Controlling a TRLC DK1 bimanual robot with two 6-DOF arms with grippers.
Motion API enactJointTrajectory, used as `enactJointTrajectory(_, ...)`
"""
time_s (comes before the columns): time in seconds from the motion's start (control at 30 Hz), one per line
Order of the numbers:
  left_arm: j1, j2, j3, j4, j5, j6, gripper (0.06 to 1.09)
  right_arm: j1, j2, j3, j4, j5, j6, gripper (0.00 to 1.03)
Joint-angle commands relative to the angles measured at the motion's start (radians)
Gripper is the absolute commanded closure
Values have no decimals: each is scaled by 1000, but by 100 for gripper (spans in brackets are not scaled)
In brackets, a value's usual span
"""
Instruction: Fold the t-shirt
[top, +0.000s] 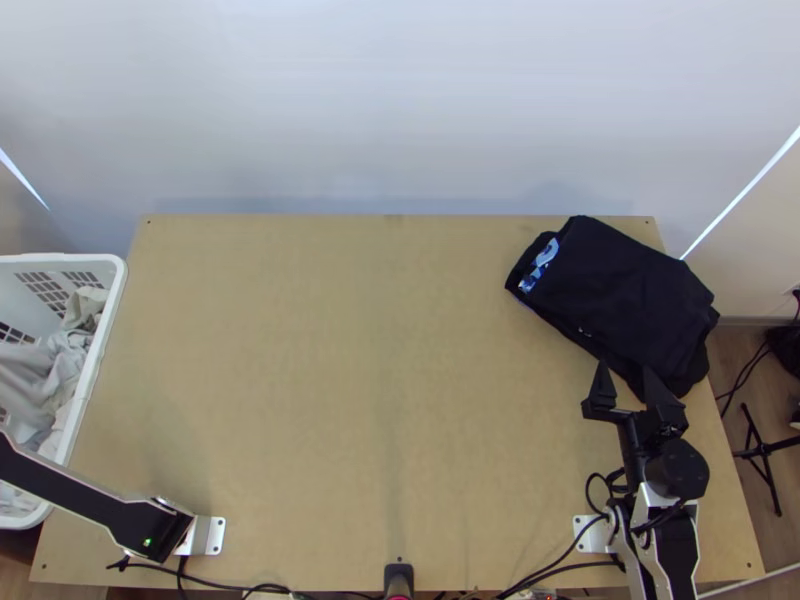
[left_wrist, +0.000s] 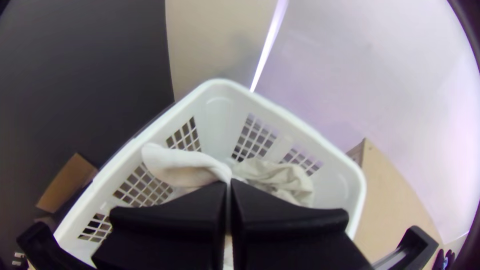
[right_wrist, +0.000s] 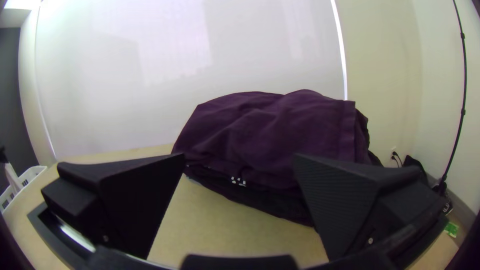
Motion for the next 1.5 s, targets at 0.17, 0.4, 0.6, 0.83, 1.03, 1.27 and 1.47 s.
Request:
enactJointTrajectory(0.17, -81, -377, -4, -141, 194, -126, 105, 0, 0, 0, 0, 0, 2, 4)
enactJointTrajectory(0.4, -186, -529, -24, -289, 224, -128, 105, 0, 0, 0, 0, 1, 2, 4)
enactJointTrajectory(0.6, -328, -682, -73, -368, 224, -132, 105, 0, 0, 0, 0, 1, 2, 4)
enactJointTrajectory(0.83, -630, -903, -271, -349, 181, -217, 105, 0, 0, -1, 0, 1, 2, 4)
enactJointTrajectory(1.03, -1052, -1095, -513, -227, -27, -352, 105, 0, 0, 0, 0, 1, 2, 4)
enactJointTrajectory(1.27, -1647, -1181, -699, -102, -414, -493, 105, 0, 0, 0, 0, 1, 2, 4)
enactJointTrajectory(1.47, -1999, -1175, -739, -33, -595, -568, 105, 0, 0, 0, 0, 0, 2, 4)
